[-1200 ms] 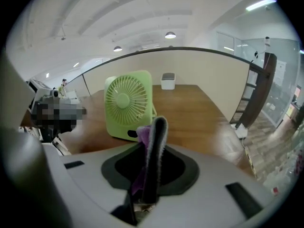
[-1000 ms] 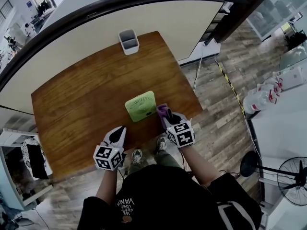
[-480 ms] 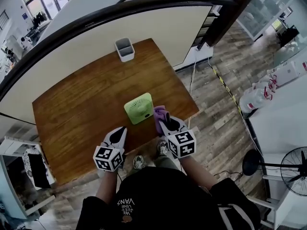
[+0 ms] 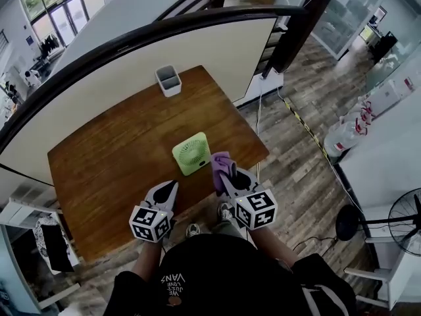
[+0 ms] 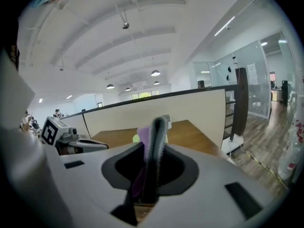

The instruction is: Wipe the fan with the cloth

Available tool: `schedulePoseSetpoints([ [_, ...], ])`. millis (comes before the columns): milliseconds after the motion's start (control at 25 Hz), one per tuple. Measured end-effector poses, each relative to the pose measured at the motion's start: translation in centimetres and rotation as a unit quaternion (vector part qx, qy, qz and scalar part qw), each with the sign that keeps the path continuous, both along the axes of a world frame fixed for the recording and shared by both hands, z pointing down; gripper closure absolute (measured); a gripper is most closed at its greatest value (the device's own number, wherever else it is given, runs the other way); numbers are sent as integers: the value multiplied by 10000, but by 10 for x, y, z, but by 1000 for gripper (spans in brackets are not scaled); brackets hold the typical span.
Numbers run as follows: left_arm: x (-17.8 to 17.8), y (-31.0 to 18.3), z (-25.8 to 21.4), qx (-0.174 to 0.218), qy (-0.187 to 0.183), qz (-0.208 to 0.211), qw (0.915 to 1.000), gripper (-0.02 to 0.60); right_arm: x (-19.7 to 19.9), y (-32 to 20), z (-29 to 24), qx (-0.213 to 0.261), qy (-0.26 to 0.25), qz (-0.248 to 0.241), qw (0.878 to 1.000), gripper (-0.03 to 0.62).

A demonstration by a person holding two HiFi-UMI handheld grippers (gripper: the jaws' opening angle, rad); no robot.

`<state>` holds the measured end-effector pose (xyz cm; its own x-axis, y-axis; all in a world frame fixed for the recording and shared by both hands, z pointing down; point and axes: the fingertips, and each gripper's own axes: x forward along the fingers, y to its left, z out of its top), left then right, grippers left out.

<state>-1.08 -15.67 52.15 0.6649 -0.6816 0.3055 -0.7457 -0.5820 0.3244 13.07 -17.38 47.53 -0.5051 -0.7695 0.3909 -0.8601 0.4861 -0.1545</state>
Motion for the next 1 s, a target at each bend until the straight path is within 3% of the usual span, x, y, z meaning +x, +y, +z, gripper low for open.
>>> schedulePoseSetpoints([
  [440, -19, 14, -16, 239, 43, 110, 9996, 571, -11, 28, -17, 244, -62, 215, 9995, 510],
  [1000, -25, 13, -18, 269, 49, 286, 9992, 570, -16, 39, -14, 291, 34, 426, 9987, 510],
])
